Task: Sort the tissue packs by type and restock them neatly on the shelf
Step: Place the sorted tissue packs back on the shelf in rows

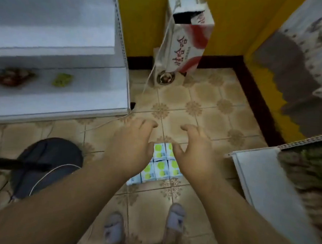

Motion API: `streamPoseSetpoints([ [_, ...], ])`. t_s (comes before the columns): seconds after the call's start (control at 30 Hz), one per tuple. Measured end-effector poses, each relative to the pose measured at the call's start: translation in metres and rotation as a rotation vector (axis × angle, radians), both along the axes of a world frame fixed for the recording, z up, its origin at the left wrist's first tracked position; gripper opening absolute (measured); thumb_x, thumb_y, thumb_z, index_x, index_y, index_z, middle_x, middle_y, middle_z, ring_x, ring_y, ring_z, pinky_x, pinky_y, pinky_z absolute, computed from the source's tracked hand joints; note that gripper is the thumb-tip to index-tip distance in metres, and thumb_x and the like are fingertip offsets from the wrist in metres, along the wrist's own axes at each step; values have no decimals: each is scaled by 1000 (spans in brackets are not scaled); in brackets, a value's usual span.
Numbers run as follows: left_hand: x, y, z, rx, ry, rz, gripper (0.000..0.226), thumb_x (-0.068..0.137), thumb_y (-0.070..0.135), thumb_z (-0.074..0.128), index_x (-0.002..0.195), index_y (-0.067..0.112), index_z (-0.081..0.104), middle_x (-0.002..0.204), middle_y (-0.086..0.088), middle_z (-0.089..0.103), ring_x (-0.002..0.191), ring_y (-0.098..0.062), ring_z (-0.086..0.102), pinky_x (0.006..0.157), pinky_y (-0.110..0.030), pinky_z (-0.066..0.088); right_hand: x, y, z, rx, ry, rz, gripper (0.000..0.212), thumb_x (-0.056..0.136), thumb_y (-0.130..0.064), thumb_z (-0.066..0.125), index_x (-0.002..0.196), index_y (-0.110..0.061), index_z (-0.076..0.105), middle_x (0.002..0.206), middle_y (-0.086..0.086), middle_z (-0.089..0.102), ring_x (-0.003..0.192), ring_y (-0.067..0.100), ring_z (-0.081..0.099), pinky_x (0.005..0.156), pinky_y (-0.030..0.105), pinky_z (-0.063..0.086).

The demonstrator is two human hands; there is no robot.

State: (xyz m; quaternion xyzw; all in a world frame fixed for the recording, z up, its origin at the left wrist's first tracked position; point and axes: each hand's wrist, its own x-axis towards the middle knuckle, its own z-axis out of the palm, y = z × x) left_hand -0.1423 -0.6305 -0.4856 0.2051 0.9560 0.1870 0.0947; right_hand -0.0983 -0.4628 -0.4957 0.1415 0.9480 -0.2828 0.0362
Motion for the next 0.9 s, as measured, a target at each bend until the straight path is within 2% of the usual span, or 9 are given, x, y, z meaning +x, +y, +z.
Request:
streamPoseSetpoints([
  [0.1, 0, -18, -113, -15, -119, 75, 45, 89, 23, 61, 133, 24, 50, 129, 3, 55, 116, -23, 51, 93, -34, 40, -3, -16, -116, -65, -128, 21, 47, 88, -28, 67, 132, -22, 52, 128, 2, 52, 115, 21, 50, 86, 27, 37],
  [0.27, 15, -35, -306, -19, -280, 185, 44, 91, 23, 59, 134, 23, 50, 129, 2, 55, 116, -22, 51, 92, -32, 39, 2, -37, -301, -133, -311, 72, 48, 90, -30, 66, 134, -24, 50, 130, 0, 47, 116, 19, 51, 85, 26, 38],
  [0.4, 34, -49, -434, 66, -356, 285, 41, 88, 18, 62, 128, 20, 55, 120, 0, 60, 108, -22, 57, 91, -34, 45, 4, -45, -427, -177, -387, 74, 49, 88, -30, 69, 134, -23, 51, 131, 3, 49, 108, 20, 58, 88, 30, 45],
  [0.5, 44, -62, -510, 74, -413, 431, 40, 89, 20, 64, 128, 19, 54, 121, -2, 57, 108, -20, 56, 87, -29, 40, 0, -46, -501, -236, -479, 33, 52, 90, -32, 68, 137, -24, 48, 138, 3, 48, 97, 17, 58, 91, 35, 49],
  [0.6, 46, -70, -574, 68, -535, 706, 59, 87, 30, 70, 138, 16, 44, 132, -9, 52, 120, -25, 51, 97, -34, 41, -5, -52, -566, -273, -575, -18, 59, 90, -30, 67, 143, -20, 43, 140, 8, 48, 111, 24, 58, 90, 34, 49],
  [0.67, 45, -72, -608, 229, -682, 921, 73, 85, 33, 74, 144, 13, 36, 136, -11, 52, 120, -27, 54, 101, -37, 45, -6, -60, -601, -286, -607, -79, 63, 87, -28, 69, 141, -15, 41, 135, 12, 51, 112, 29, 58, 89, 36, 51],
  [0.73, 47, -73, -634, 358, -755, 1055, 78, 83, 34, 77, 146, 12, 36, 132, -10, 58, 114, -26, 60, 100, -43, 49, -7, -68, -629, -315, -561, -186, 56, 80, -24, 72, 127, -10, 45, 121, 14, 57, 106, 32, 60, 87, 41, 53],
  [0.83, 47, -83, -657, 302, -718, 1064, 46, 85, 35, 74, 123, 12, 61, 113, -7, 69, 97, -24, 66, 88, -40, 55, -9, -73, -652, -300, -527, -277, 46, 73, -33, 78, 105, -9, 56, 100, 8, 64, 91, 28, 64, 72, 32, 51],
  [0.9, 47, -91, -660, 345, -730, 1079, 32, 87, 32, 73, 112, 12, 68, 104, -7, 71, 91, -24, 67, 84, -39, 56, -10, -73, -656, -302, -520, -269, 34, 70, -38, 79, 85, -12, 63, 82, 5, 67, 78, 27, 66, 64, 29, 48],
])
